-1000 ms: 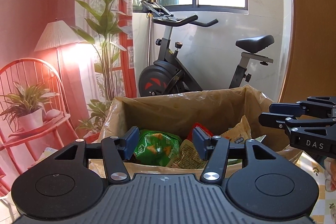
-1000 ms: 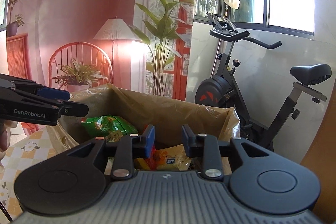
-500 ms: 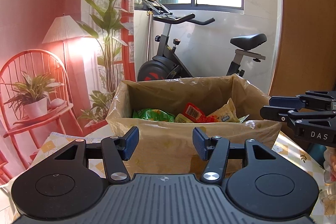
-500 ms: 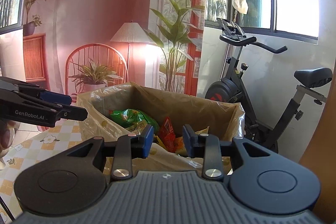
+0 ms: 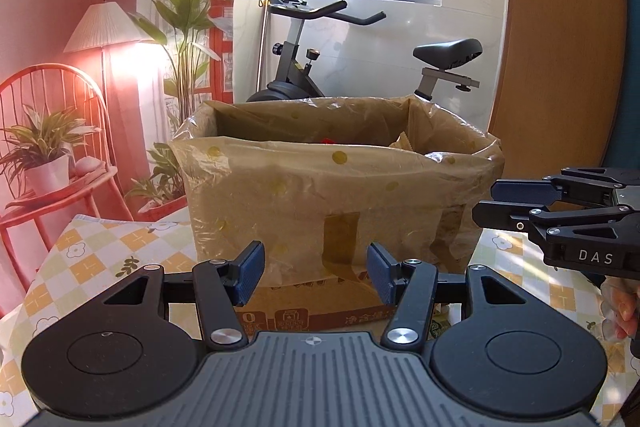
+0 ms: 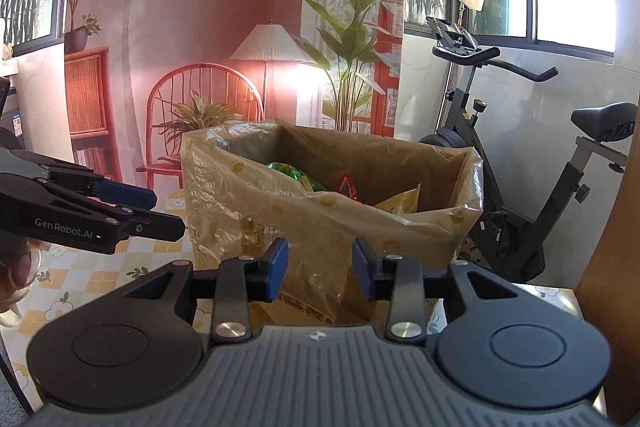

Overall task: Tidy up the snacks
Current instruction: 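Move both tools back down to the last green packet, then grasp the green pastry packet with the right tool, then carry the green packet over the box and open the right tool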

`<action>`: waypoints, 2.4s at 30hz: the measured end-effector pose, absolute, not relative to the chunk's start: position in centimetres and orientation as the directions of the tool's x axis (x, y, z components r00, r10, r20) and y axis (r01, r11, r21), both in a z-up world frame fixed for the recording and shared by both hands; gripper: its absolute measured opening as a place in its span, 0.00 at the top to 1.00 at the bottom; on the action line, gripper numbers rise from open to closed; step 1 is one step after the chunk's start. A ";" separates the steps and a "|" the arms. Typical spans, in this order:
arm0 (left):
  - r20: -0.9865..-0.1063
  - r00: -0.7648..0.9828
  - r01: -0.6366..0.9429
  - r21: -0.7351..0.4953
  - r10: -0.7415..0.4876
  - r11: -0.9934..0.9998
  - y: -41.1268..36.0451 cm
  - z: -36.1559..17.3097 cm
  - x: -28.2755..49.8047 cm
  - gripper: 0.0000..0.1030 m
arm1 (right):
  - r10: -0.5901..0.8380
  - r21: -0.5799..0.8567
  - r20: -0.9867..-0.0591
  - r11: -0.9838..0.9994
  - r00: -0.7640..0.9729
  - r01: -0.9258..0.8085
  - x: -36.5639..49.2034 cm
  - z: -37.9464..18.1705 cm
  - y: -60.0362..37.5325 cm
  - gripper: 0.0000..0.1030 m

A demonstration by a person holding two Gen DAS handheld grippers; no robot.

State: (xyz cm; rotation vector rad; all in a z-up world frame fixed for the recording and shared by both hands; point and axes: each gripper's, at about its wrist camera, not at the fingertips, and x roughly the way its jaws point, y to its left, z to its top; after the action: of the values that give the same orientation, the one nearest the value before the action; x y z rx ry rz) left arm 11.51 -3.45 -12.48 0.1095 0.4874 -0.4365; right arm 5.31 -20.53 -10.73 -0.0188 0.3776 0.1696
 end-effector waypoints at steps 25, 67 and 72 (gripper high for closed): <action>-0.662 0.594 0.538 -0.095 -0.457 0.838 -8.7 -21.9 14.7 0.43 | 0.220 0.126 -0.658 0.975 0.720 -0.183 7.2 -22.9 -24.6 0.63; -0.645 0.537 0.505 -0.269 -0.543 0.820 -8.5 -24.8 13.2 0.68 | 0.356 -0.017 -0.582 0.894 0.732 -0.448 6.8 -21.8 -16.4 0.65; -0.613 0.588 0.487 -0.252 -0.528 0.836 -6.3 -22.4 12.2 0.68 | 0.366 -0.056 -0.546 0.882 0.754 -0.469 7.1 -19.6 -14.2 0.65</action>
State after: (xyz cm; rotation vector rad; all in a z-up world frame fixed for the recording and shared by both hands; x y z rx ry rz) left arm 12.22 -6.35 -22.40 -0.0594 0.7334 -0.5918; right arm 7.07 -14.20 -19.65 -0.1945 0.5532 0.4585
